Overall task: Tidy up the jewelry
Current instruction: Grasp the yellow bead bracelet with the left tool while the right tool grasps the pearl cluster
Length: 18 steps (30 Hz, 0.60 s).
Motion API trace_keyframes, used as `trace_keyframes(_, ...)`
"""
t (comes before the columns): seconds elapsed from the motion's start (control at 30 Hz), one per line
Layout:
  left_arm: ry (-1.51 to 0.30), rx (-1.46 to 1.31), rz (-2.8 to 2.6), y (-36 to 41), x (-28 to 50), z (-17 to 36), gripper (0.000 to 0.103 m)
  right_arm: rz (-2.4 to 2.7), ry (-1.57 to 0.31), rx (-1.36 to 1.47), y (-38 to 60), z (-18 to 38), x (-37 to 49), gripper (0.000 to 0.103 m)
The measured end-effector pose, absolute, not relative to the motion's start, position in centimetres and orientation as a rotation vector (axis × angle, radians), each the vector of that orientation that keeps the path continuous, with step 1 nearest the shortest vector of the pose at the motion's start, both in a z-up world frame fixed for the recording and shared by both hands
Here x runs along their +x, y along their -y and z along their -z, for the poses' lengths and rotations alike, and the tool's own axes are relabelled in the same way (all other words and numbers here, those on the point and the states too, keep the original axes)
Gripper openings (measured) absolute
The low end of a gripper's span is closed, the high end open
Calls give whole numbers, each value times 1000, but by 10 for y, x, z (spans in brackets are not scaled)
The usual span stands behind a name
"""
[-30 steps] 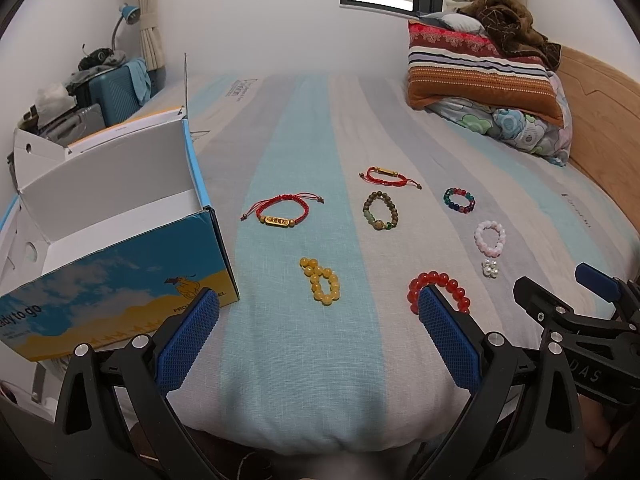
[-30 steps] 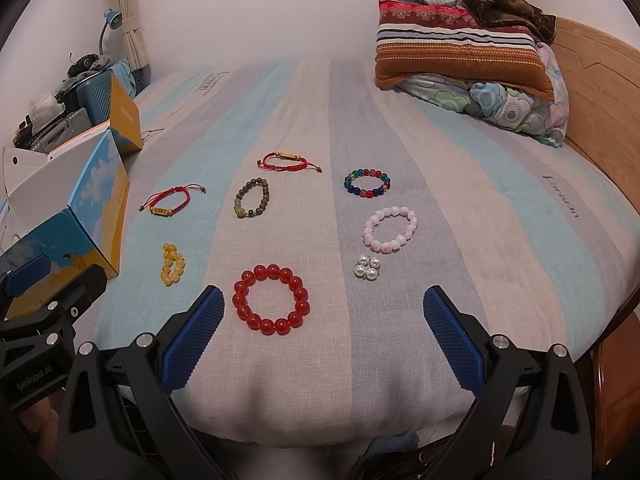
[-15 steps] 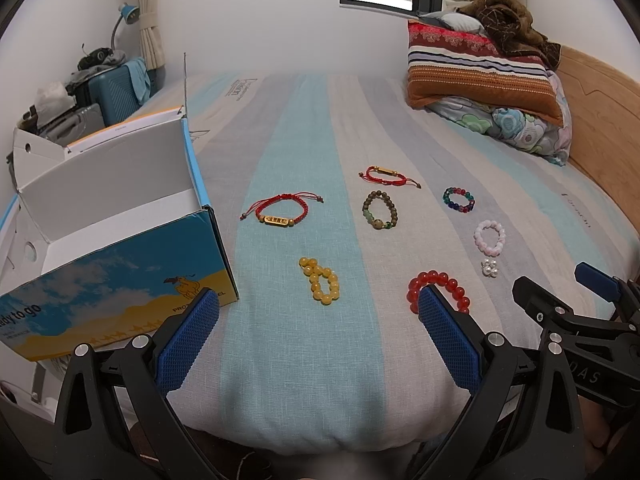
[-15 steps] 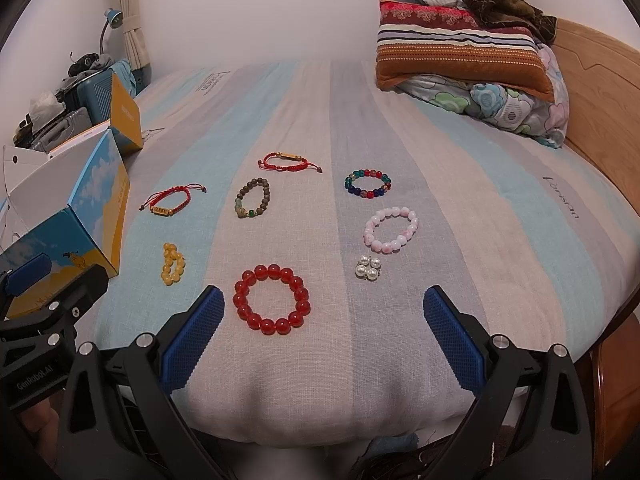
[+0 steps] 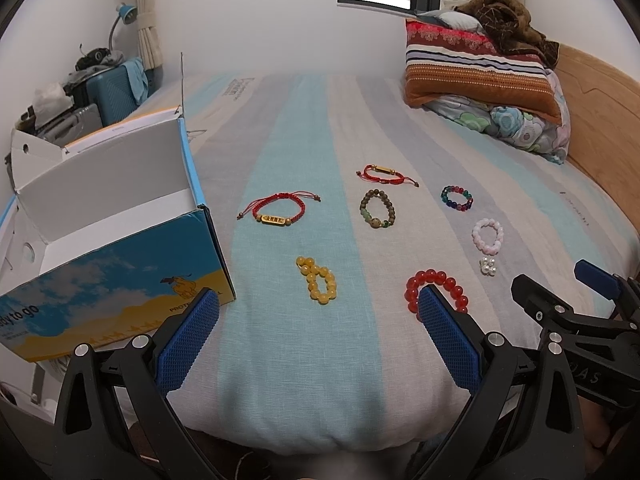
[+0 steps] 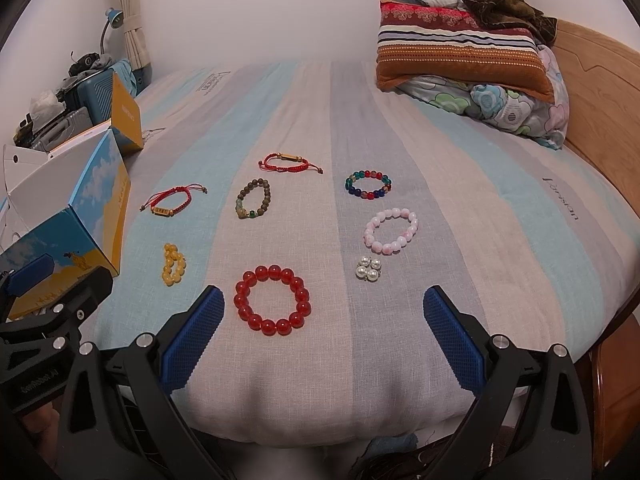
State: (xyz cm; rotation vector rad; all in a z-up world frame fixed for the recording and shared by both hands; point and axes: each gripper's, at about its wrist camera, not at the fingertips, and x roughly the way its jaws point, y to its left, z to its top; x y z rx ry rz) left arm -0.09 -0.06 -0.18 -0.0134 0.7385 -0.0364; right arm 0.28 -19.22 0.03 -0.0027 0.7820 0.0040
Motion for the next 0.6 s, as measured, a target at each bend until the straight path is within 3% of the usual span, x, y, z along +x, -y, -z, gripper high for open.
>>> trace_keyframes(0.6, -830, -42, 42, -1, 43, -24, 97, 73, -788, 28, 221, -39, 41, 96)
